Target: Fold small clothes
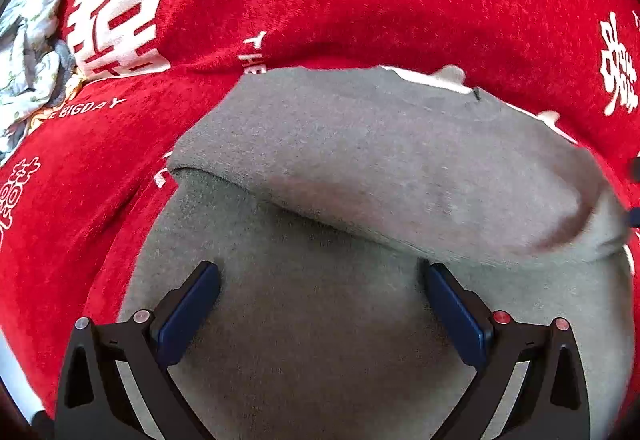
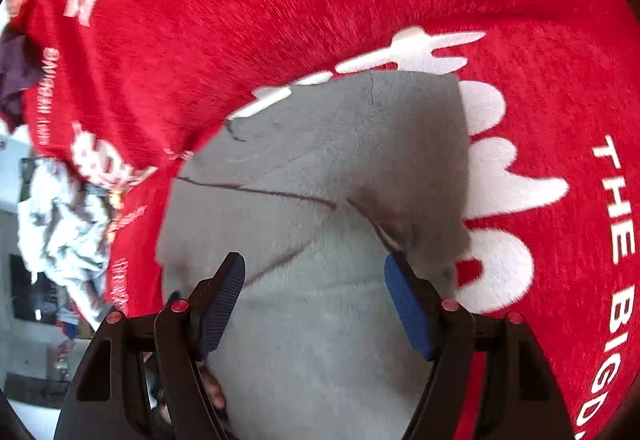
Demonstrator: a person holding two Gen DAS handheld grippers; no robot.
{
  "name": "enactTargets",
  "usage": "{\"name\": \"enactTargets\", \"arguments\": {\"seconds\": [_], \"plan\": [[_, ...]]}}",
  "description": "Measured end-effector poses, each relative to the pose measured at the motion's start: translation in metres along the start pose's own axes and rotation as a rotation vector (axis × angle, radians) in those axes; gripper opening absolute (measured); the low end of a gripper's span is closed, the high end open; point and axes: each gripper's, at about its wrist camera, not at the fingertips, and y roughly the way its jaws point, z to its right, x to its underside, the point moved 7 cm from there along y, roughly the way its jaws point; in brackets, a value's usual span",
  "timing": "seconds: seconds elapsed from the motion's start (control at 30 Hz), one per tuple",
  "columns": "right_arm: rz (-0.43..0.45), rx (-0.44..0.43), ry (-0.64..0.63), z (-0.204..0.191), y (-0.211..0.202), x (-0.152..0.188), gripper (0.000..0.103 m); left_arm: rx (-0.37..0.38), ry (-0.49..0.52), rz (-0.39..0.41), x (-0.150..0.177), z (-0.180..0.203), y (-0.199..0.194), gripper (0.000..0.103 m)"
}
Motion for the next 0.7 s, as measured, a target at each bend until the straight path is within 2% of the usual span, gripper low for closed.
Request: {"name": "enactTargets", "arguments": {"seconds": [0.07,0.17,0.2,0.27,0.33,0.37,0.43,0.47,0.53,0.6,0.63,0.7], "plan": [[0.018,0.077,0.003,-0.006,0.014,-0.006,0.072,0.003,0.009,0.010,0.004,0.002,-0.001,0.102],[0.066,0.118,-0.109,-0.023,0.023,-0.015,0.062,-0.016,0.016,0.035,0.008,0.002,-0.001,0.102],[0.089,0.113,-0.137,-0.028,0.022,-0.017,0.062,-0.017,0.014,0.031,0.008,0.002,-0.001,0.102],[0.155,0.123,-0.187,-0.034,0.016,-0.022,0.062,-0.035,0.026,-0.001,0.004,0.006,-0.002,0.102],[0.178,0.157,-0.243,-0.044,0.015,-0.028,0.062,0.018,0.039,-0.058,-0.006,0.017,-0.010,0.102],[0.136,0.194,-0.291,-0.047,0.021,-0.027,0.062,0.053,0.033,-0.050,-0.014,0.023,-0.018,0.102],[-0.017,0.292,-0.368,-0.048,0.041,-0.016,0.062,0.074,0.041,-0.010,-0.036,0.036,-0.036,0.102],[-0.083,0.341,-0.412,-0.045,0.048,-0.008,0.058,0.078,0.054,-0.011,-0.042,0.040,-0.038,0.102],[-0.124,0.359,-0.476,-0.042,0.046,0.005,0.054,0.100,0.080,-0.044,-0.053,0.048,-0.031,0.102],[-0.135,0.326,-0.473,-0.037,0.033,0.020,0.054,0.064,0.087,-0.121,-0.048,0.042,-0.011,0.102],[-0.141,0.310,-0.467,-0.034,0.027,0.027,0.054,0.044,0.091,-0.213,-0.037,0.037,0.004,0.102],[-0.171,0.268,-0.479,-0.029,0.012,0.053,0.054,0.081,0.083,-0.325,-0.013,0.032,0.018,0.101]]}}
